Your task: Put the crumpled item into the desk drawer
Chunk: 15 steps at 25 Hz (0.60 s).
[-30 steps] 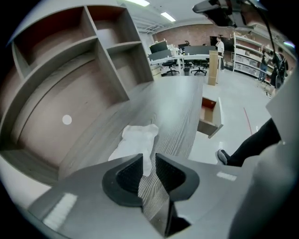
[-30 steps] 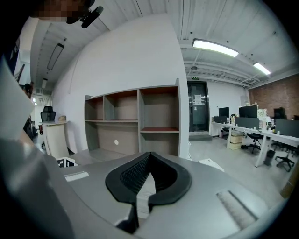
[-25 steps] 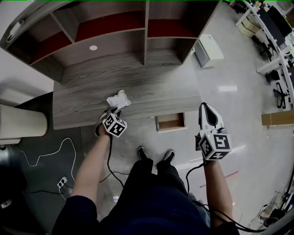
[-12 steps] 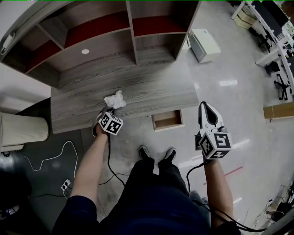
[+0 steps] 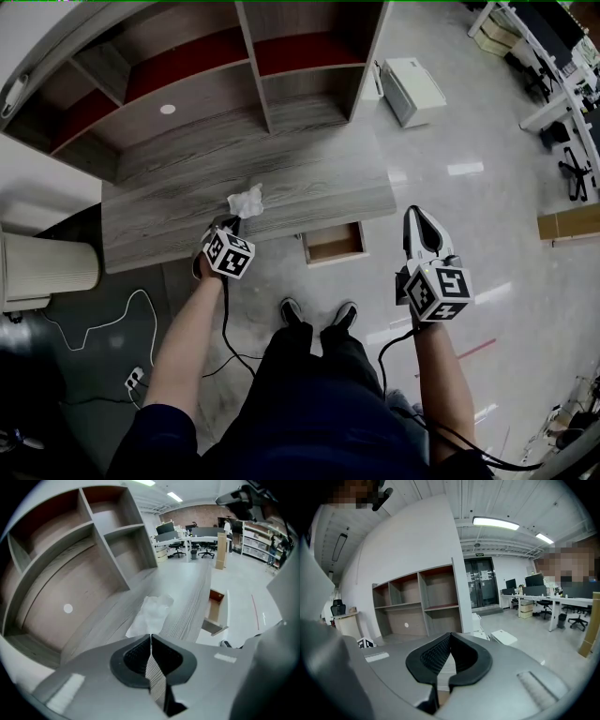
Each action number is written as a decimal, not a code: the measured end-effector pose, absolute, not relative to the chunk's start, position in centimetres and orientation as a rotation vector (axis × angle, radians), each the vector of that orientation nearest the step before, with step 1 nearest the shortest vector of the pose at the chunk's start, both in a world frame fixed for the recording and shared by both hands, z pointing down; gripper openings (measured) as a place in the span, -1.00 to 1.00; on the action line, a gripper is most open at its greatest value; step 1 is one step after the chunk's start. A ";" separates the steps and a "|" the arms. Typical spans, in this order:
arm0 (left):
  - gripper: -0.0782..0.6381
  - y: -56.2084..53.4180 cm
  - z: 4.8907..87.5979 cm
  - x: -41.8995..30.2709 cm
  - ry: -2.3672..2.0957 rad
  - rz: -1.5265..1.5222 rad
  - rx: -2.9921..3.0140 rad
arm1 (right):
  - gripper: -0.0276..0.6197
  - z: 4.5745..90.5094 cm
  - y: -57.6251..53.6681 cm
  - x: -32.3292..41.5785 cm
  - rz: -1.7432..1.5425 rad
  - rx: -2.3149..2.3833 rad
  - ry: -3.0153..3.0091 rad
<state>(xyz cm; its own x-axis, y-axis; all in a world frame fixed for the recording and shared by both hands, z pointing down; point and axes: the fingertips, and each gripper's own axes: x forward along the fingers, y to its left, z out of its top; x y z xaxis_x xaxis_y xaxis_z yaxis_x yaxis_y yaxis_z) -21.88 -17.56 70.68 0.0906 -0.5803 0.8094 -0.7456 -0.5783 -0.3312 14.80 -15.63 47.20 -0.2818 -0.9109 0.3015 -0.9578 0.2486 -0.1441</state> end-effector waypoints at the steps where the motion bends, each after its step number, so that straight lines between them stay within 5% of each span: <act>1: -0.75 -17.6 70.3 -21.0 -1.345 1.485 2.207 | -0.90 47.0 -15.6 15.0 0.438 1.779 -2.354; 15: -0.75 -15.5 67.6 -9.7 -1.208 1.451 2.409 | -0.90 45.4 -14.4 17.9 0.367 1.798 -2.367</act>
